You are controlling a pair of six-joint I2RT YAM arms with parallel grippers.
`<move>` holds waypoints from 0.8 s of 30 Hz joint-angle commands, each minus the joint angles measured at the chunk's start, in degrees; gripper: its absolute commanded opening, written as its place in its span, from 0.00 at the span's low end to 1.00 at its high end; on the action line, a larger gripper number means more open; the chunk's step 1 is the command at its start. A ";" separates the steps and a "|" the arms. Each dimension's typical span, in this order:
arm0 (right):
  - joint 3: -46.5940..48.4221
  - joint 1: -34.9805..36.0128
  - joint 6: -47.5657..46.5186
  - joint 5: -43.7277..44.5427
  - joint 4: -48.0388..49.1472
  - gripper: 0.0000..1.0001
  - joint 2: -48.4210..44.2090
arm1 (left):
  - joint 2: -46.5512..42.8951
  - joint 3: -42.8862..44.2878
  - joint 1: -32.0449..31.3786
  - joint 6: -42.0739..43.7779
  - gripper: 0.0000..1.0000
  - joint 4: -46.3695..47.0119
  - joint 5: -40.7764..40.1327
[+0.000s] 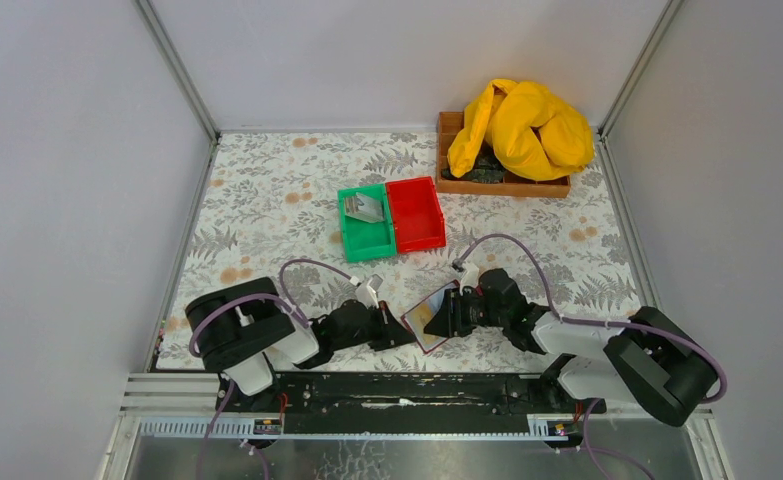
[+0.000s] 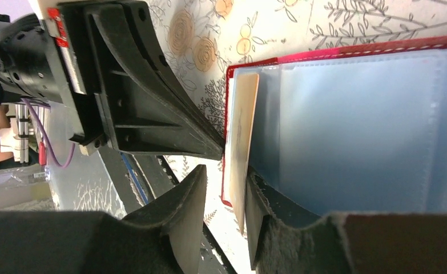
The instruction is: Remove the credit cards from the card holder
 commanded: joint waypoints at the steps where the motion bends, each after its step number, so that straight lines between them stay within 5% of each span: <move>1: -0.51 0.73 2.18 -3.55 7.60 0.37 3.11 | 2.45 -0.17 0.54 1.10 0.00 -2.59 0.72; 24: 2.41 0.30 -4.03 4.44 -6.72 0.37 -5.42 | 3.15 -2.23 1.81 1.26 0.00 0.85 1.27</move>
